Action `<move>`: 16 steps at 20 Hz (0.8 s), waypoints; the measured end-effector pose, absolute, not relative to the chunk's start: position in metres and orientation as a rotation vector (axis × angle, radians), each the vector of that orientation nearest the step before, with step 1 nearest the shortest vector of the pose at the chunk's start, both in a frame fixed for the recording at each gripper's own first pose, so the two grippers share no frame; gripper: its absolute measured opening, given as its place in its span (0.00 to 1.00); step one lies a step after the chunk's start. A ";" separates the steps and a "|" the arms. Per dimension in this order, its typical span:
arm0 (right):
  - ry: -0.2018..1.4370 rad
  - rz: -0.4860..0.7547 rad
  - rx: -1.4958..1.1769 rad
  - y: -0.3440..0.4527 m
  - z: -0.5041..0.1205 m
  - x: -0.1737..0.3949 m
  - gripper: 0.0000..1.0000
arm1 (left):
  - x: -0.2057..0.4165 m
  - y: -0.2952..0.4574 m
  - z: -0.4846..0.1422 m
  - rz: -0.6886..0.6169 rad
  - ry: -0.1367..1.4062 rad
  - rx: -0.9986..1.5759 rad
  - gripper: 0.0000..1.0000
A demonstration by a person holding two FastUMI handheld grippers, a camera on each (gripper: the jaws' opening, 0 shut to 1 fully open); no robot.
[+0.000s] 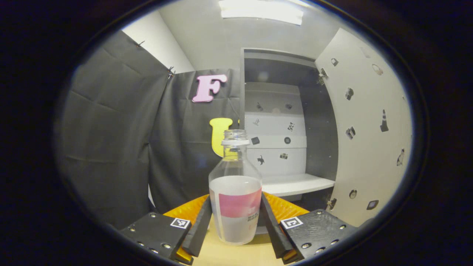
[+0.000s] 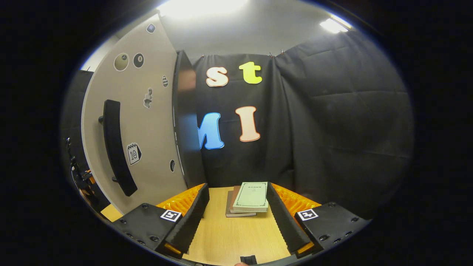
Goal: Open the cabinet door with the right hand, grasp the bottle in the cabinet with the left hand and place it on the coaster, then close the cabinet door with the right hand.
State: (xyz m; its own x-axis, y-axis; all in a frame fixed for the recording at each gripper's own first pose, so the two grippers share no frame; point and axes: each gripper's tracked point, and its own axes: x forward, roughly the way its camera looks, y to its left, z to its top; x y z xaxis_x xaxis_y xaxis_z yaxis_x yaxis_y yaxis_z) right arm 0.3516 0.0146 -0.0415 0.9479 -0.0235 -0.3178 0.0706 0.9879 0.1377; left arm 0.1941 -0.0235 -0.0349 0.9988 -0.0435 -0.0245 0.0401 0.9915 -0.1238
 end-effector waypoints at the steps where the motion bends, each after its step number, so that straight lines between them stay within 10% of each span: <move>1: 0.321 -0.041 0.140 0.016 -0.041 0.352 0.98 | 0.188 -0.023 -0.042 -0.038 0.032 -0.119 0.72; 16: 0.233 -0.204 0.252 -0.022 -0.036 0.347 0.98 | 0.113 -0.009 -0.206 0.042 0.184 -0.152 0.74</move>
